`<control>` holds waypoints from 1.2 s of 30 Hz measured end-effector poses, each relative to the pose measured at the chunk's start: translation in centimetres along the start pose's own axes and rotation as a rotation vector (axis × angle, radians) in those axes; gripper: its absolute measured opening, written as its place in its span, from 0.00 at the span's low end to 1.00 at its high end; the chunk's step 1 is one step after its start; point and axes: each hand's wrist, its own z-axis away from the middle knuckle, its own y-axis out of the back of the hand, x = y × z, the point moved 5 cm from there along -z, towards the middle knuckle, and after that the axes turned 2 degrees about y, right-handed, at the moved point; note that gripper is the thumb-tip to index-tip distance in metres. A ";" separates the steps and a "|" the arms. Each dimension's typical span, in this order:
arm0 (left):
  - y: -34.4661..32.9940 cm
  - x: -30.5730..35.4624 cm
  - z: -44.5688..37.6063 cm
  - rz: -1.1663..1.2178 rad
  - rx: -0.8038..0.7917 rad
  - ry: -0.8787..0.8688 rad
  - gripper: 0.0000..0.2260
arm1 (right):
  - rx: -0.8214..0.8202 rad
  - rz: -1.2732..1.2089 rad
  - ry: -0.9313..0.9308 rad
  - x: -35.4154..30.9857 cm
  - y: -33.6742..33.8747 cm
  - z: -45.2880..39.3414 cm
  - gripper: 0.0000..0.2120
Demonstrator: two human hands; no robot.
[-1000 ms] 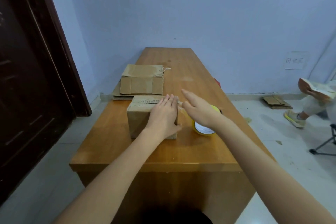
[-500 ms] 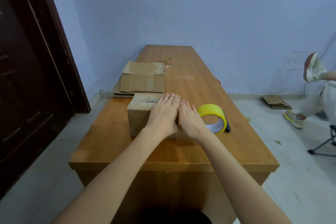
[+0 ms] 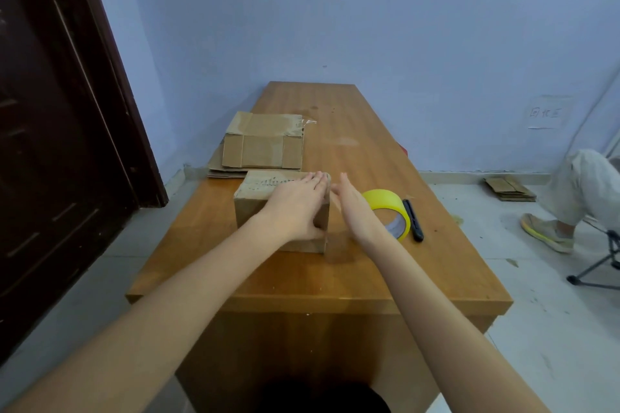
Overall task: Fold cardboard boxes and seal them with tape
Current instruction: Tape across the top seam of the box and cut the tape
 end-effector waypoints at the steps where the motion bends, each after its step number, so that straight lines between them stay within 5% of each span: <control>1: 0.1 0.0 0.1 -0.022 -0.005 -0.003 0.43 | -0.005 0.026 0.035 -0.4 -0.1 0.2 0.22; 13: -1.4 0.1 0.2 0.068 0.004 0.035 0.38 | 0.011 0.215 0.123 1.8 -2.8 1.5 0.28; 17: -1.3 0.0 0.3 0.053 -0.015 0.028 0.41 | -0.010 0.034 0.106 1.2 -2.3 0.8 0.29; 21: -1.5 0.0 0.2 0.072 -0.009 0.026 0.40 | 0.054 -0.062 0.076 0.8 -3.1 1.2 0.45; 25: -1.5 0.1 0.2 0.088 -0.002 0.032 0.37 | 0.057 0.088 0.170 1.2 -3.1 3.0 0.29; 30: -1.5 -0.1 0.1 0.073 0.000 0.022 0.41 | 0.007 0.108 0.191 0.7 -1.1 4.7 0.26; 36: -1.2 0.1 0.6 0.098 0.037 -0.032 0.37 | 0.574 0.178 0.273 -2.6 9.6 2.8 0.14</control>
